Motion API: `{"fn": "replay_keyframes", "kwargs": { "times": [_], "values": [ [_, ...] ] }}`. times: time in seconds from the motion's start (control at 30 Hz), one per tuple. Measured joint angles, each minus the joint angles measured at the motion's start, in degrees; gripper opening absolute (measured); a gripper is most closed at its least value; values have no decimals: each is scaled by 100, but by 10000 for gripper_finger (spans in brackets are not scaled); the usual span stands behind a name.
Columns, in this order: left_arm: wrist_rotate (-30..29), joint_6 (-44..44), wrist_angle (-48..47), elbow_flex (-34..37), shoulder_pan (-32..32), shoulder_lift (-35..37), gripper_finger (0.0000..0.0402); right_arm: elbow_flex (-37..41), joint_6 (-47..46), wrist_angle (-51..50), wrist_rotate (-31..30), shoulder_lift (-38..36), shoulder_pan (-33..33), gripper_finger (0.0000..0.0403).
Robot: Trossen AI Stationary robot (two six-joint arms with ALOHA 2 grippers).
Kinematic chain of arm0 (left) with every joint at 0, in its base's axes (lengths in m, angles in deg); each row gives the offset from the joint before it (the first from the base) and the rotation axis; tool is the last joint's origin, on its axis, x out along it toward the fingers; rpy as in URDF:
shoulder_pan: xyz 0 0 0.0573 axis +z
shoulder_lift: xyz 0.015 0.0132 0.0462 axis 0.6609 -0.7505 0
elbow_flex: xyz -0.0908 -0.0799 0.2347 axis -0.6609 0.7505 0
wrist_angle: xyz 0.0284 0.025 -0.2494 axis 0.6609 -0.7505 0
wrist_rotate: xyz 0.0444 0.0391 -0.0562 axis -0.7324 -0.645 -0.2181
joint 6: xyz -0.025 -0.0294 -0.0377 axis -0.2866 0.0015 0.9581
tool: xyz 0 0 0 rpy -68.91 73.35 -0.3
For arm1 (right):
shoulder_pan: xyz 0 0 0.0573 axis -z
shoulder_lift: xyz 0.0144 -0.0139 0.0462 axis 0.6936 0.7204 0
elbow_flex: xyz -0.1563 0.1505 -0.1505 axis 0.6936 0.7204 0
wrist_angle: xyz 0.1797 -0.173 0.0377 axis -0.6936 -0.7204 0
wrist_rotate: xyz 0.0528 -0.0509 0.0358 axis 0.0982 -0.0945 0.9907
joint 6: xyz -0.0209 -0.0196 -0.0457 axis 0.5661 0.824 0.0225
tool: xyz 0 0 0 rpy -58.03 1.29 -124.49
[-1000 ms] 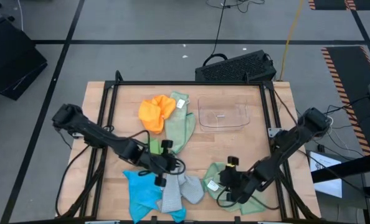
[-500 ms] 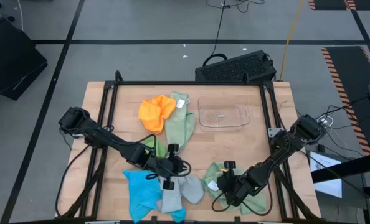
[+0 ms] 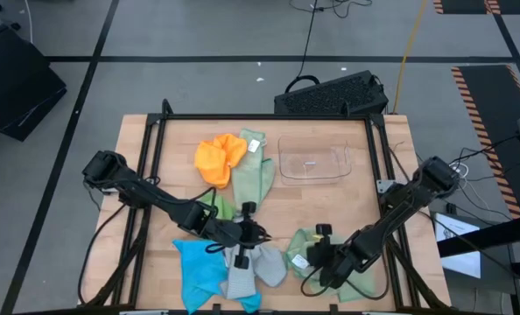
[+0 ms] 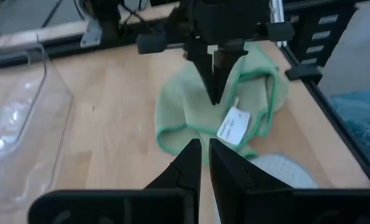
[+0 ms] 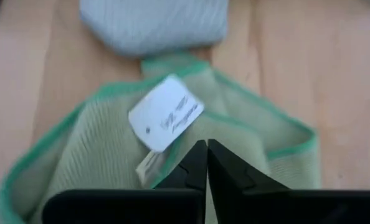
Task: Fold microfiber towels
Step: Fold the bottom light green microfiber towel
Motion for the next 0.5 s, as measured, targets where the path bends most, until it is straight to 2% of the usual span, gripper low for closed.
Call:
{"fn": "replay_keyframes", "kwargs": {
  "times": [0.1, 0.27, 0.4, 0.5],
  "values": [
    [0, -131, 255, 0, 0, -121, 35, 0, 22, 2, -185, -195, -11, 1],
    [51, -610, 848, 2, 6, -586, 39, -4, -149, -30, -72, -341, -11, 4],
    [63, -724, 1422, 4, 68, -1022, 65, -2, -392, -33, 148, -337, -146, 17],
    [63, -724, 1562, 2, 126, -1236, 94, -2, -777, -74, 366, -335, -366, 45]
  ]
}}
